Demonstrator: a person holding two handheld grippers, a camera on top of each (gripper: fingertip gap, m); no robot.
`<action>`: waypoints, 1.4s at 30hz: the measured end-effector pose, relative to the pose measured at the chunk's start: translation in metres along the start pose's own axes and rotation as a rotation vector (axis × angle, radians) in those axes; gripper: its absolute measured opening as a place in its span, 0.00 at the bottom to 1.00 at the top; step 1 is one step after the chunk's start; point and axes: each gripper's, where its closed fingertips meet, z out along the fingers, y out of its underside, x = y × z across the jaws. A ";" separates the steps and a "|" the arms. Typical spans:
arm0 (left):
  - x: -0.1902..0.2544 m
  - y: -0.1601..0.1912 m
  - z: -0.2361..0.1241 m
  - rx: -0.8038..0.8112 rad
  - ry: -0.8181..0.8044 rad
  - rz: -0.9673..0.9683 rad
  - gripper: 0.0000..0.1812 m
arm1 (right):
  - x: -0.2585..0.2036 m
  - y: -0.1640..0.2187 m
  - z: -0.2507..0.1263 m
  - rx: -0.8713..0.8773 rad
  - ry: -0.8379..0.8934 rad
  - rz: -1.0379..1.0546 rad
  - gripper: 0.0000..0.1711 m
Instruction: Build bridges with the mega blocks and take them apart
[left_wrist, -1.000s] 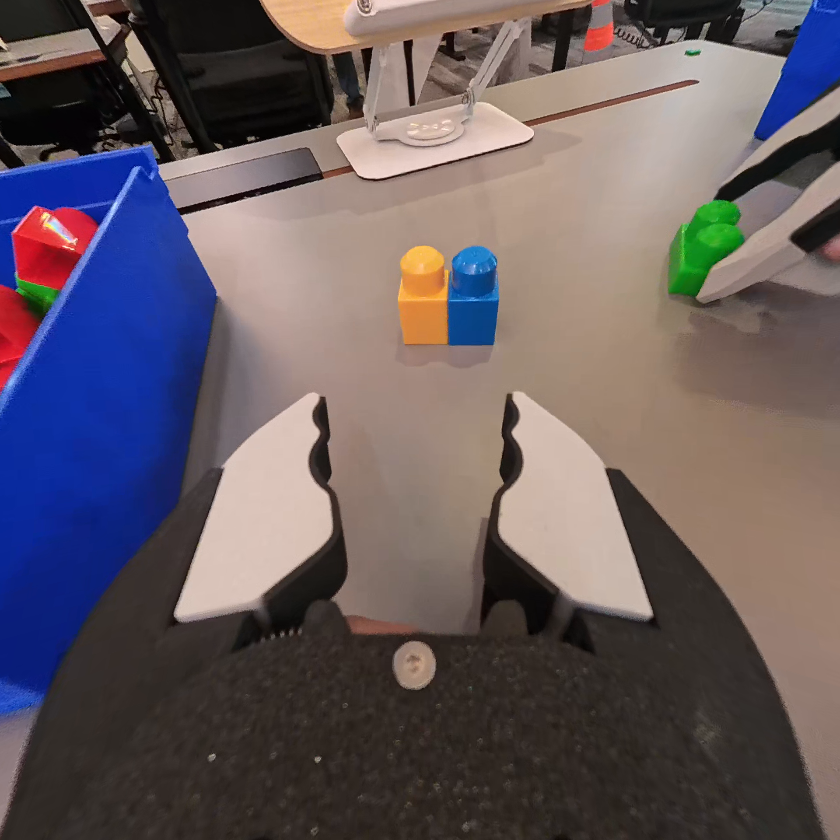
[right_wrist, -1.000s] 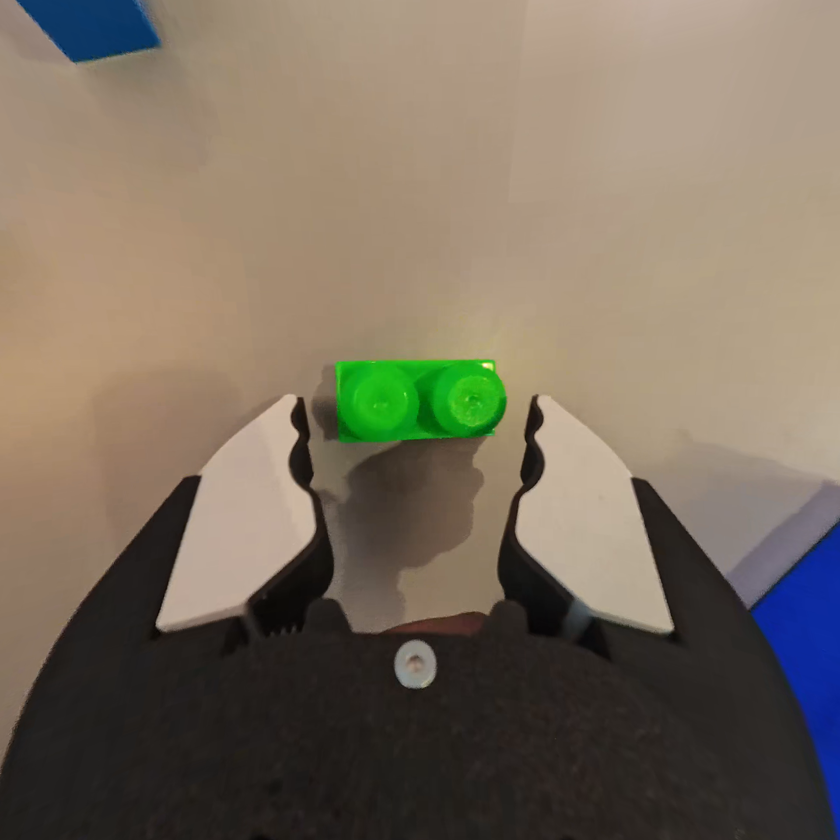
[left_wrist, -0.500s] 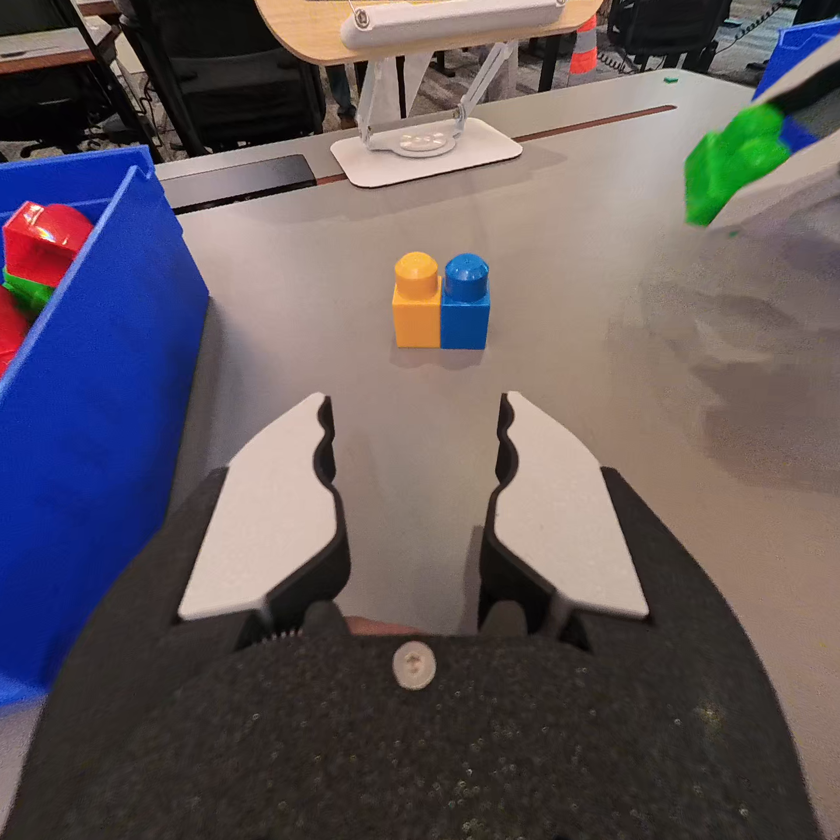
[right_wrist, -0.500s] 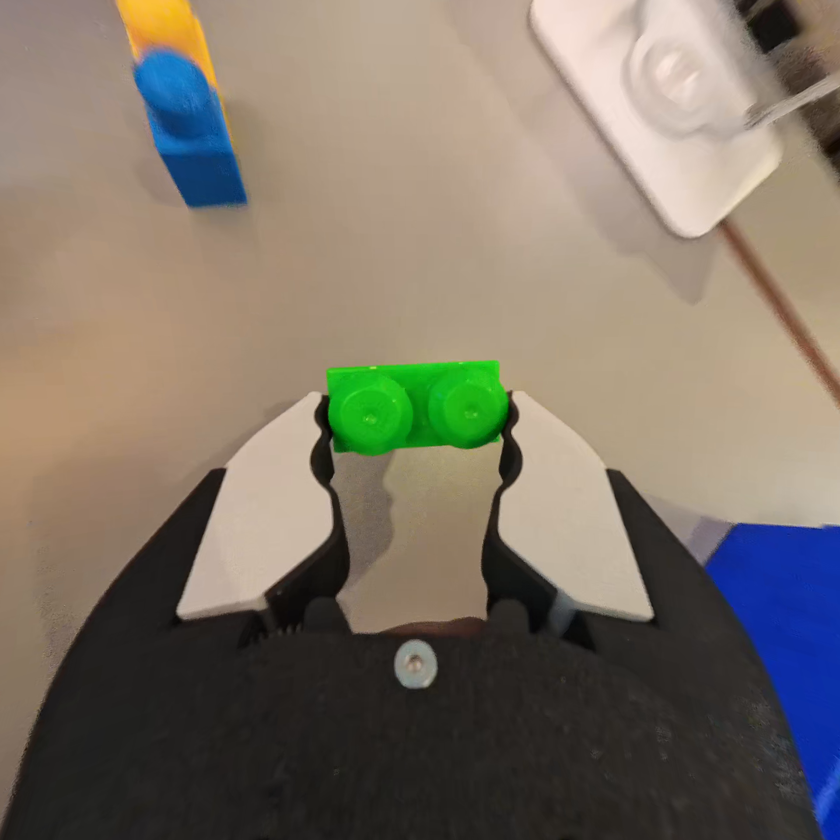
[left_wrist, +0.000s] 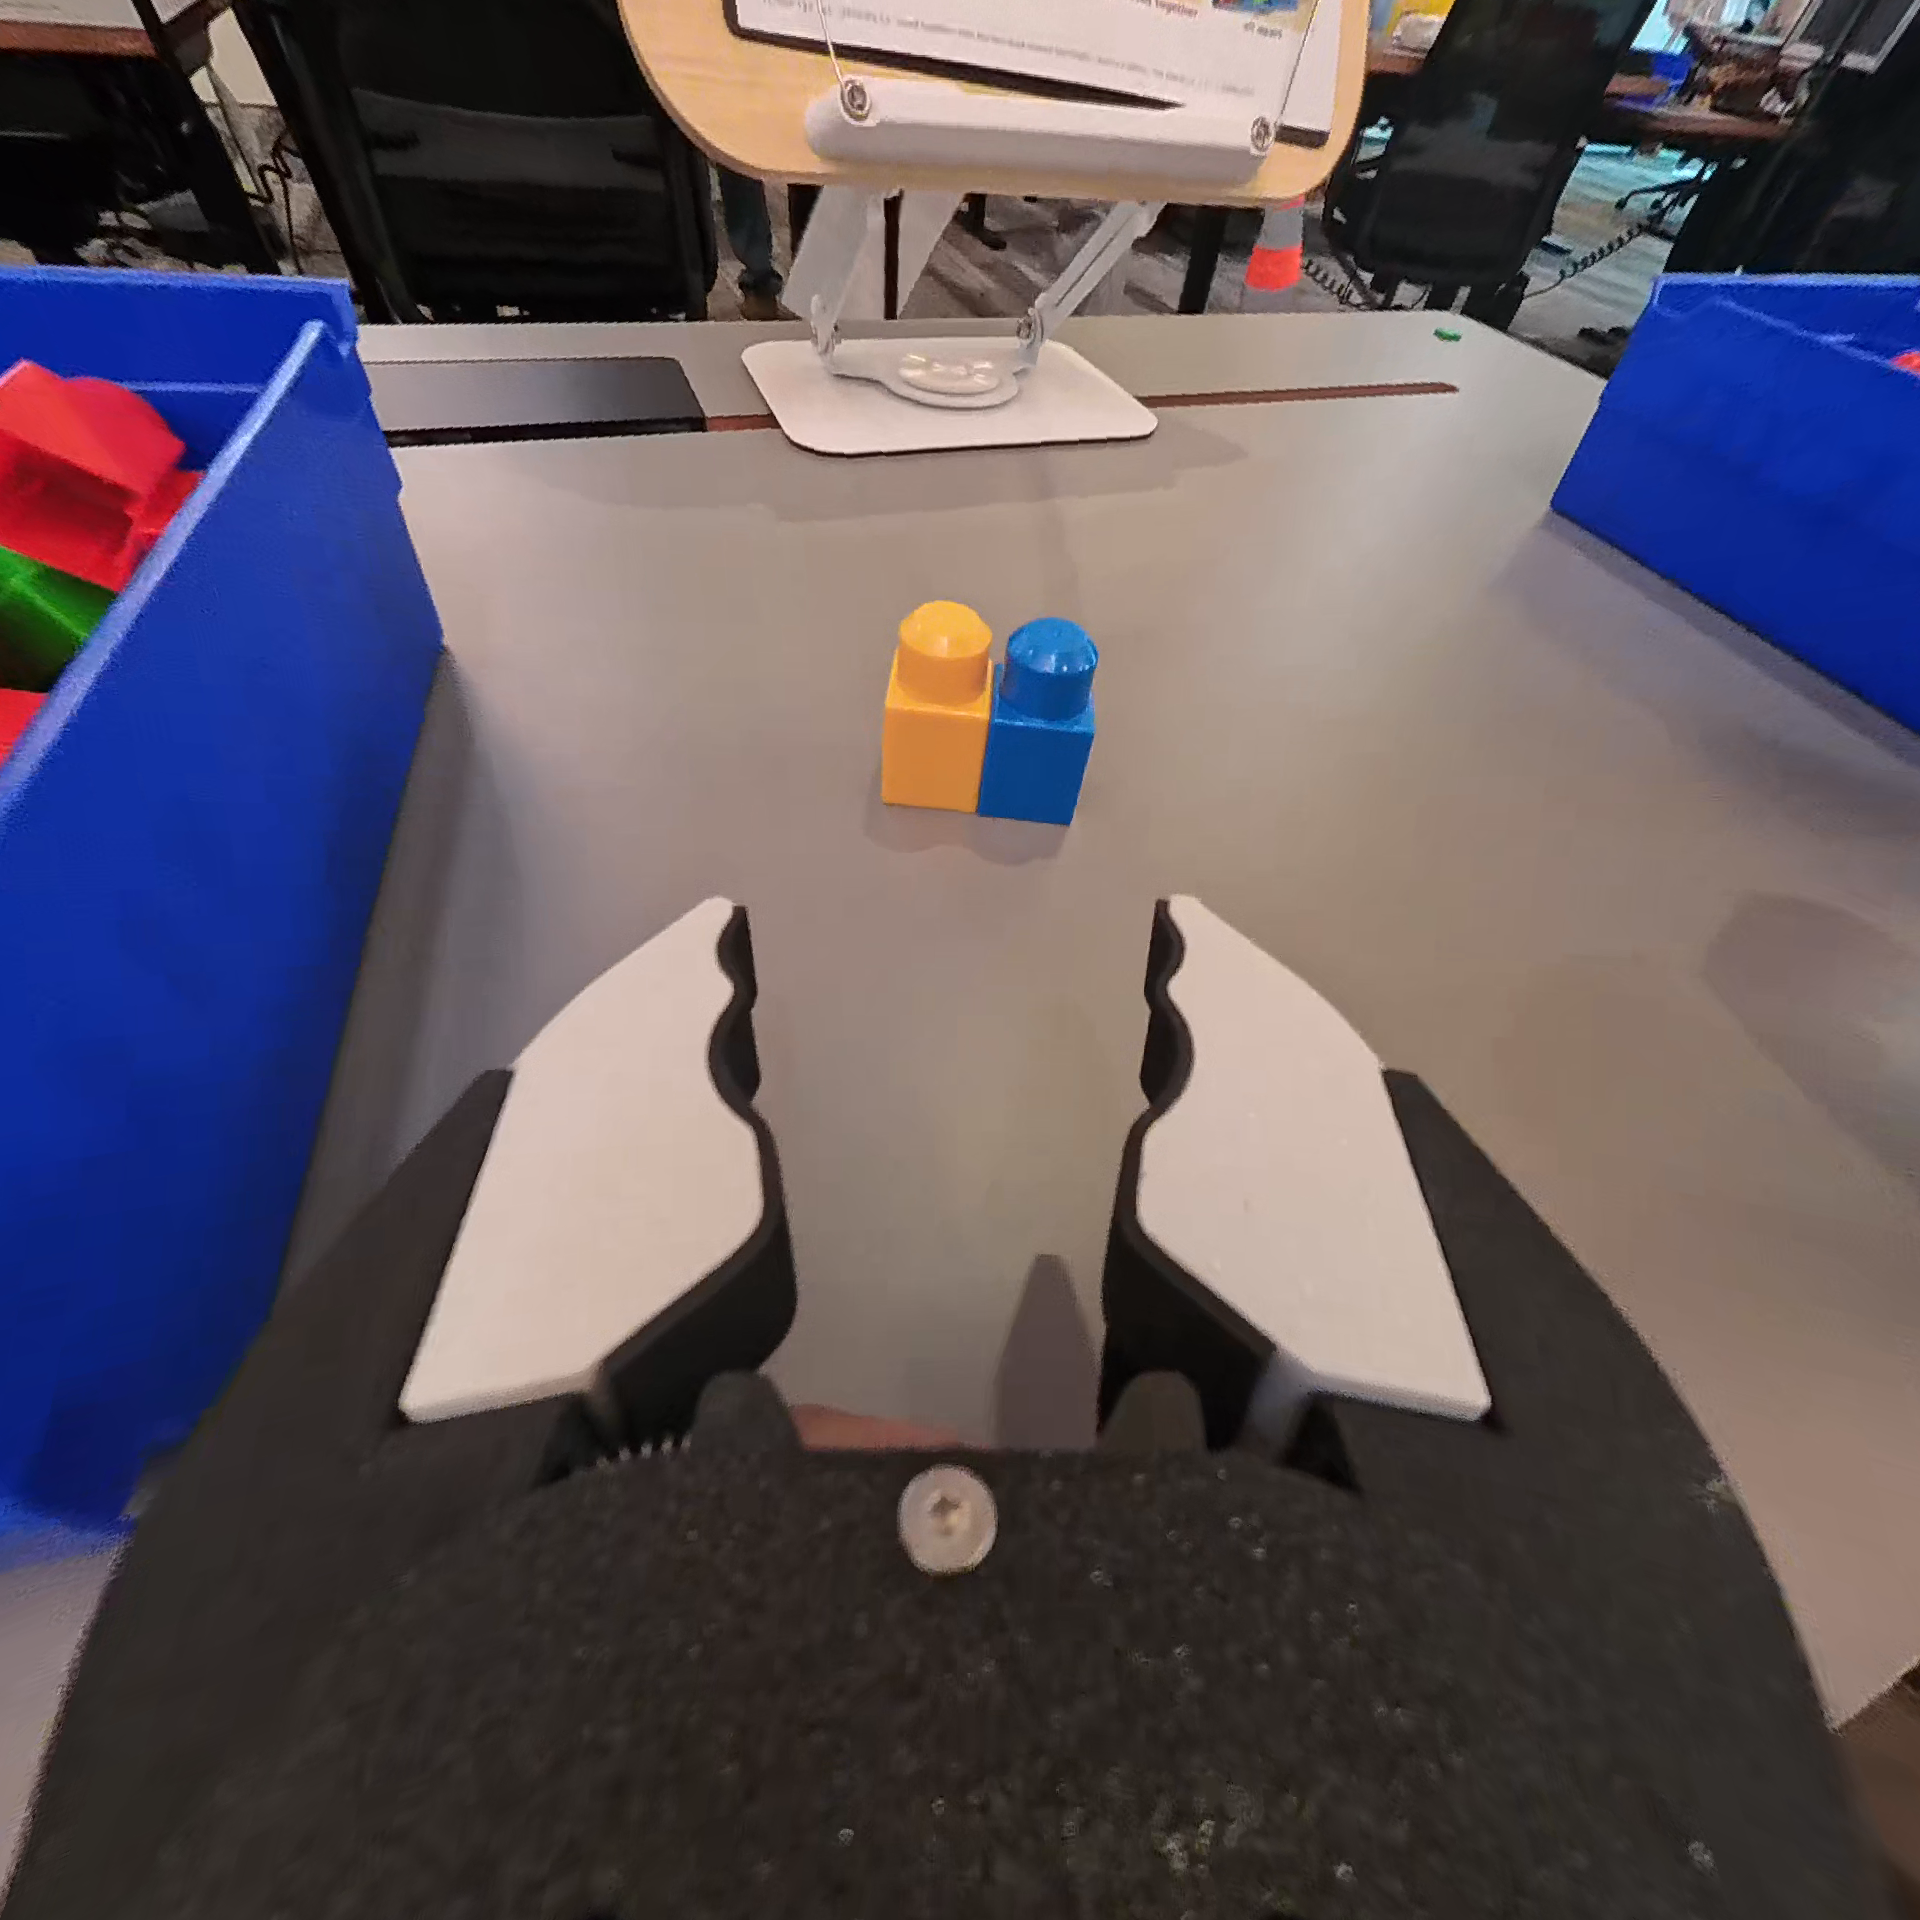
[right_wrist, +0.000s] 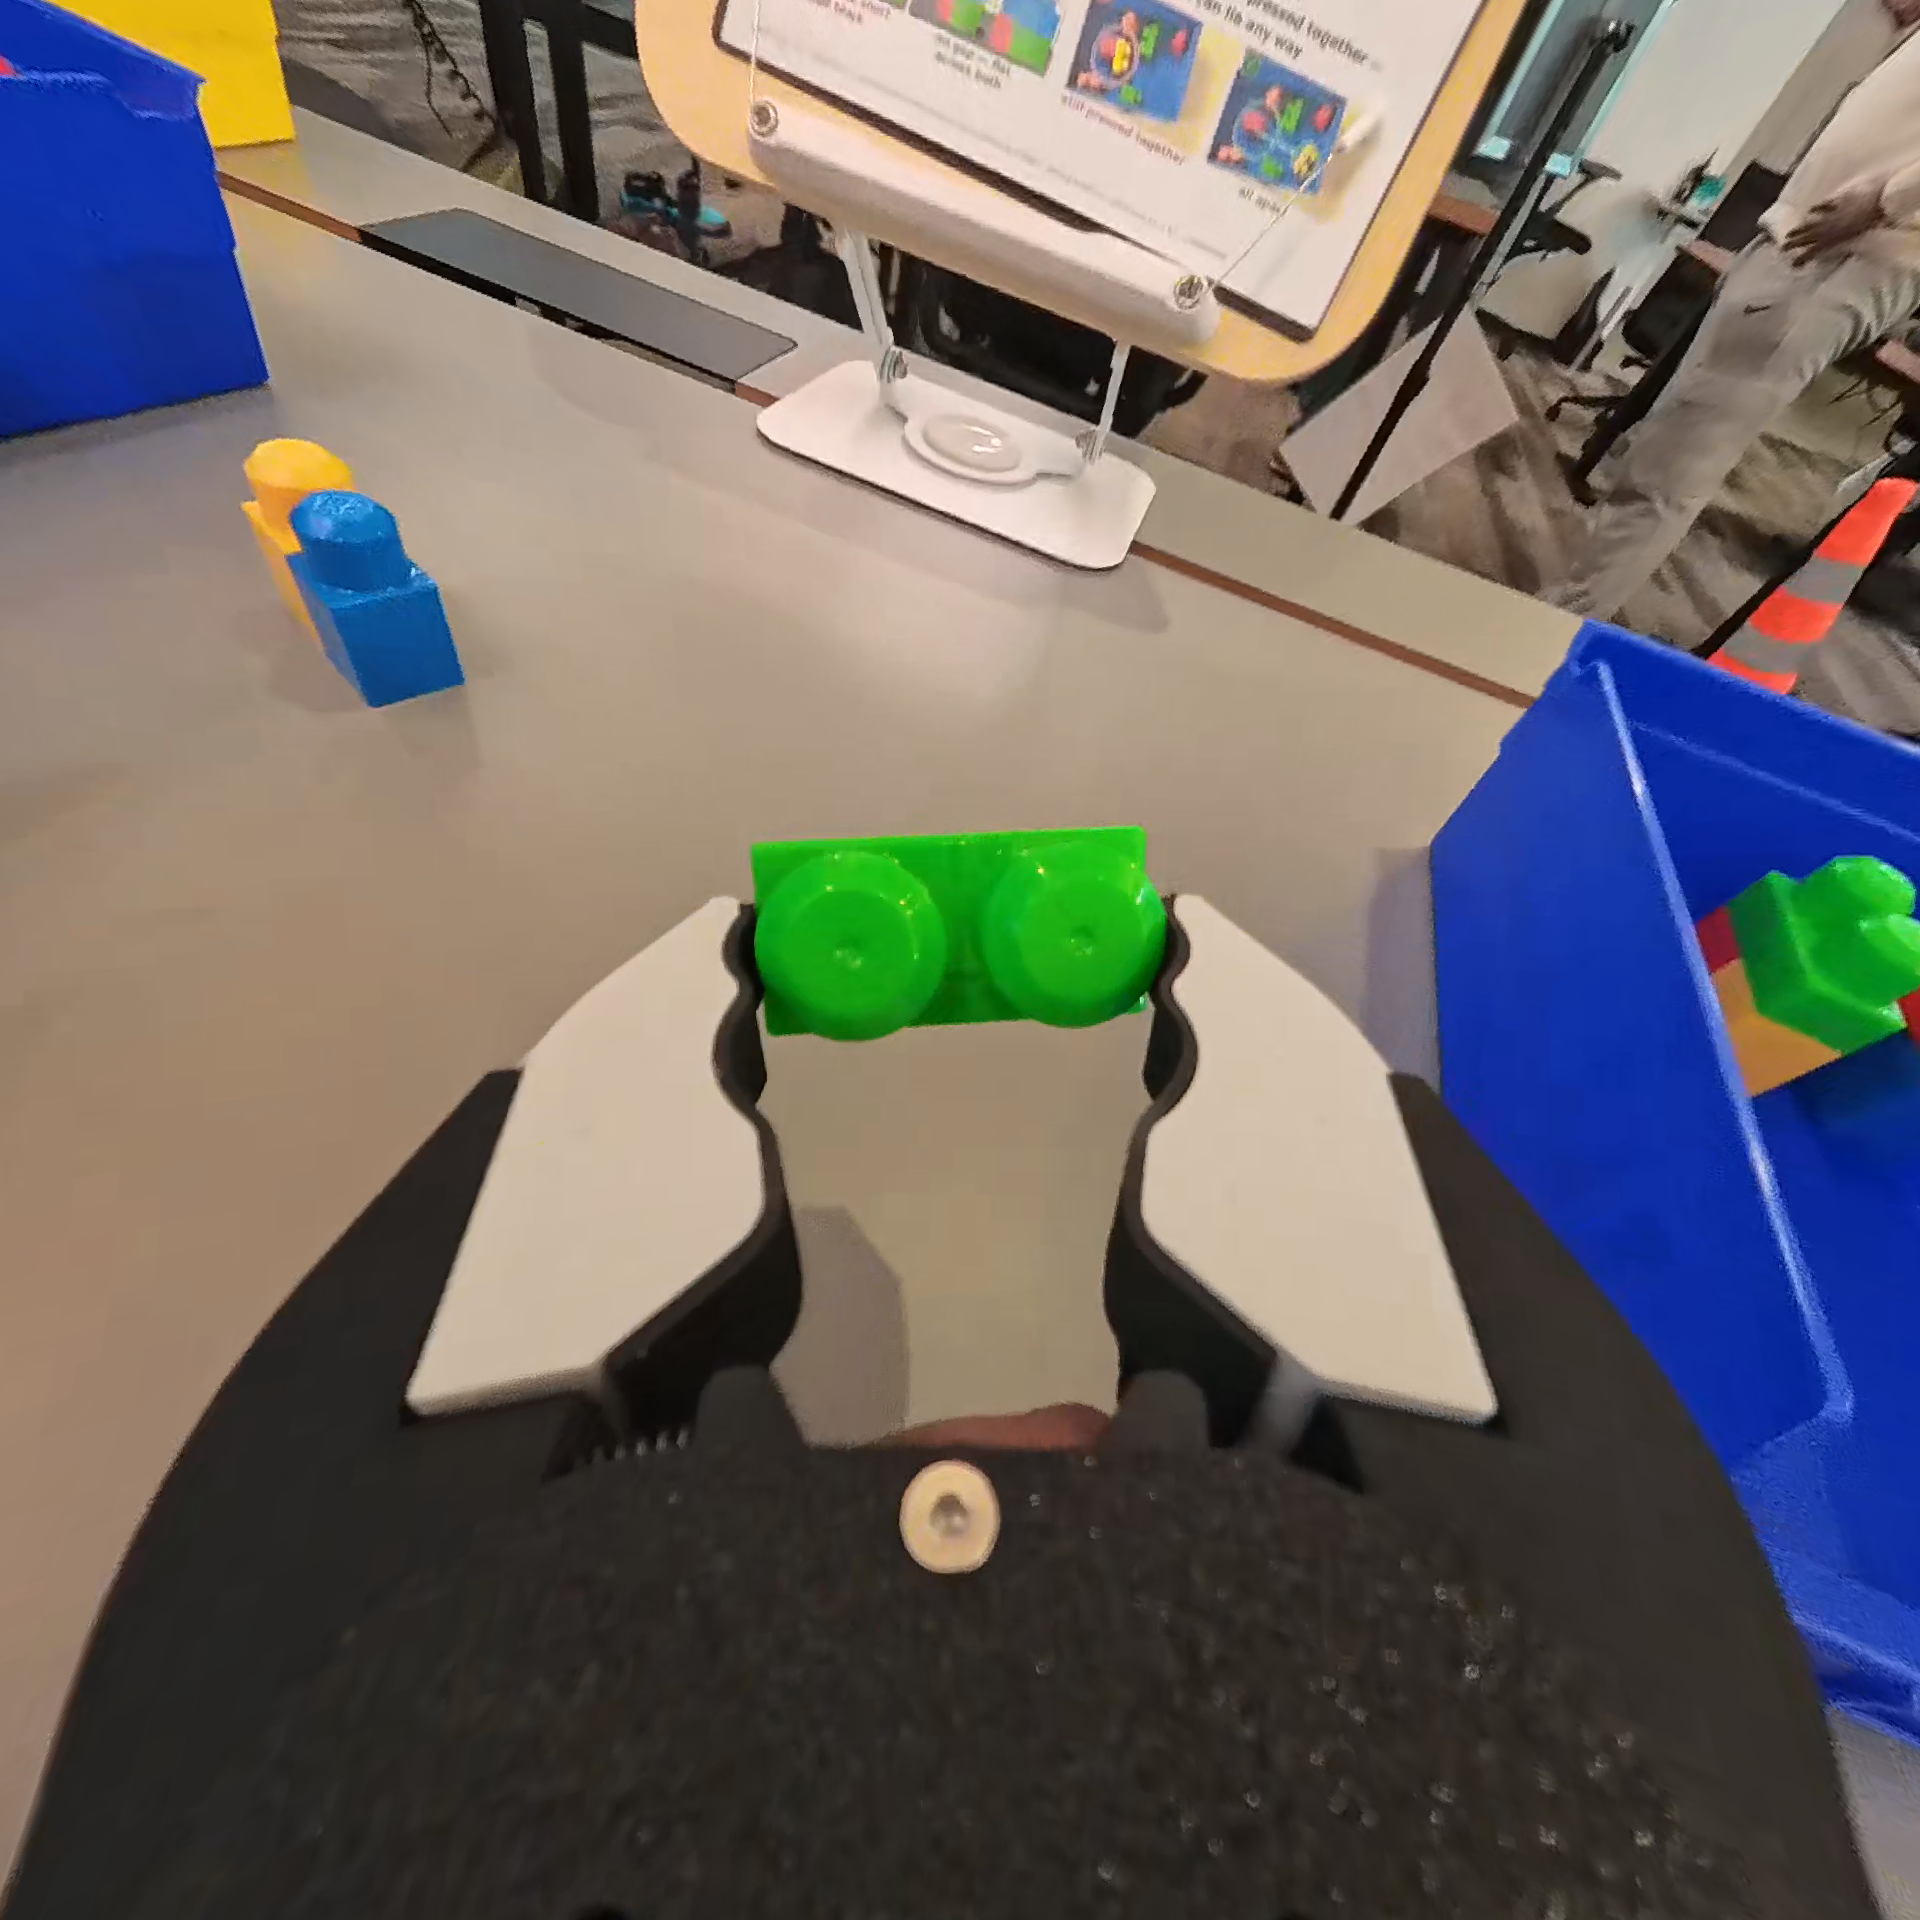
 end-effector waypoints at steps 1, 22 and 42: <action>0.000 0.001 -0.002 -0.001 -0.008 0.014 0.40 | 0.000 0.001 0.000 -0.004 -0.012 0.002 0.42; -0.006 0.021 -0.056 -0.051 -0.116 0.035 0.39 | -0.173 -0.075 0.137 -0.174 -1.337 -1.197 0.42; -0.005 0.016 -0.055 -0.072 -0.196 0.045 0.39 | -0.200 -0.062 0.154 -0.123 -1.650 -1.473 0.42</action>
